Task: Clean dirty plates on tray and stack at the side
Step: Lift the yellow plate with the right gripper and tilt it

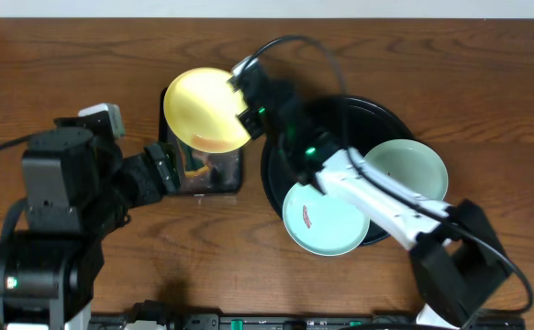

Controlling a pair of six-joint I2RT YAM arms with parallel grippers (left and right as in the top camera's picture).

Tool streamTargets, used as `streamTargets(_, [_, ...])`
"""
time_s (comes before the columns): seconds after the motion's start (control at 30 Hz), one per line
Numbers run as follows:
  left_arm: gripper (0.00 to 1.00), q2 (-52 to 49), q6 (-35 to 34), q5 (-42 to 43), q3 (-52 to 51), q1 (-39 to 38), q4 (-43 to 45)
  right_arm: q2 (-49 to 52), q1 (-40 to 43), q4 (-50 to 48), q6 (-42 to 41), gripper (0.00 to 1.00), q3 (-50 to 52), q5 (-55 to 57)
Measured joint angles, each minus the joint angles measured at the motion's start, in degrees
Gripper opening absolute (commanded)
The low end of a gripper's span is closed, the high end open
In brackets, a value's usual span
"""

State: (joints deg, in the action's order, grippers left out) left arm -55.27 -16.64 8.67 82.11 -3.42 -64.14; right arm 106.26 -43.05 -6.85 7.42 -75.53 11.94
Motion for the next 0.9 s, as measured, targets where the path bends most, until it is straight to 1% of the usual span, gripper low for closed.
streamTargets(0.27, [0.86, 0.94, 0.00, 0.00, 0.00, 0.00, 0.00, 0.22, -5.27, -5.73, 12.72, 0.01, 0.17, 12.68])
streamTargets(0.53, [0.86, 0.94, 0.00, 0.00, 0.00, 0.00, 0.00, 0.22, -10.51, -11.13, 22.27, 0.01, 0.17, 23.17])
streamTargets(0.73, [0.86, 0.94, 0.00, 0.00, 0.00, 0.00, 0.00, 0.22, -12.17, -12.55, 25.99, 0.01, 0.17, 27.85])
streamTargets(0.9, [0.86, 0.94, 0.00, 0.00, 0.00, 0.00, 0.00, 0.22, -12.33, -12.66, 26.80, 0.01, 0.17, 29.38])
